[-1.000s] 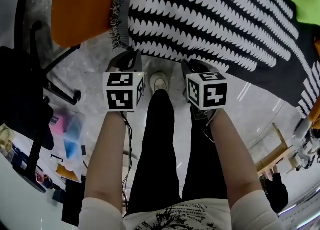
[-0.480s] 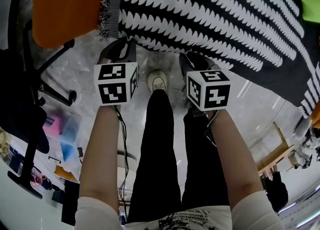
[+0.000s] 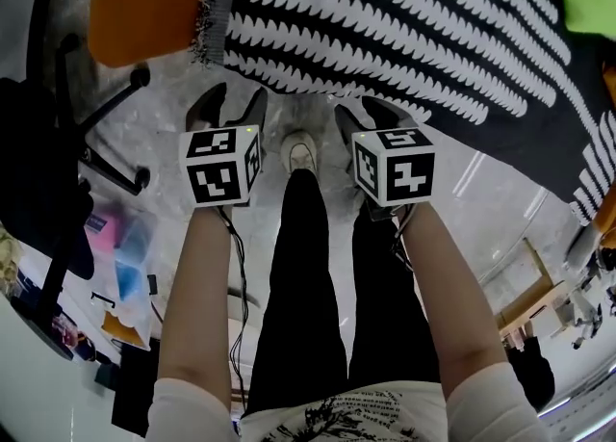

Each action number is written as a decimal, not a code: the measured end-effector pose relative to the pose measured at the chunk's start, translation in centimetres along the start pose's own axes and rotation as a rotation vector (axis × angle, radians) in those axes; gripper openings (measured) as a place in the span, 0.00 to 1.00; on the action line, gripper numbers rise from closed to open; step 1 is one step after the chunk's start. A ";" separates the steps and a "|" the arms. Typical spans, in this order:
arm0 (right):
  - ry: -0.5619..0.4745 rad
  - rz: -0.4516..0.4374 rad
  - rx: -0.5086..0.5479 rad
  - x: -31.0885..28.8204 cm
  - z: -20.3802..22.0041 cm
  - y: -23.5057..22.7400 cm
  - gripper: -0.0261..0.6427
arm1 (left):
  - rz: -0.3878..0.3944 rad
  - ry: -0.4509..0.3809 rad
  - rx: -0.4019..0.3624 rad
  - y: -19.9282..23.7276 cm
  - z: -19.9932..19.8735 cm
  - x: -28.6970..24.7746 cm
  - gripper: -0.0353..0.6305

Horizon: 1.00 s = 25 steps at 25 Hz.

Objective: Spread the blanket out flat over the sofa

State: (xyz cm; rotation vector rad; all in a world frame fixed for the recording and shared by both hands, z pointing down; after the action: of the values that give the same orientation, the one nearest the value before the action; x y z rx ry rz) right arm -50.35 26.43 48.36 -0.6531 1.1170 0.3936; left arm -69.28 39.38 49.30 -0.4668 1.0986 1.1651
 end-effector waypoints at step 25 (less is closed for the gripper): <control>-0.667 0.112 0.051 44.2 0.6 -10.2 0.06 | 0.387 -0.453 -0.330 -31.1 -17.3 28.0 0.07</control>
State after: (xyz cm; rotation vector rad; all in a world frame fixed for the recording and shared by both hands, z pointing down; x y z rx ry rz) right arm -26.24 17.91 10.92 -0.3667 0.5246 0.6213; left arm -49.30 27.90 10.33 -0.2233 0.6141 1.7088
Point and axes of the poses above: the fingertips, and each gripper's own axes: x backward along the fingers, y to its left, z out of its underside, the point moved 10 cm from there along x, backward along the fingers, and after that the axes turned 2 degrees about z, right-handed, at the moved point
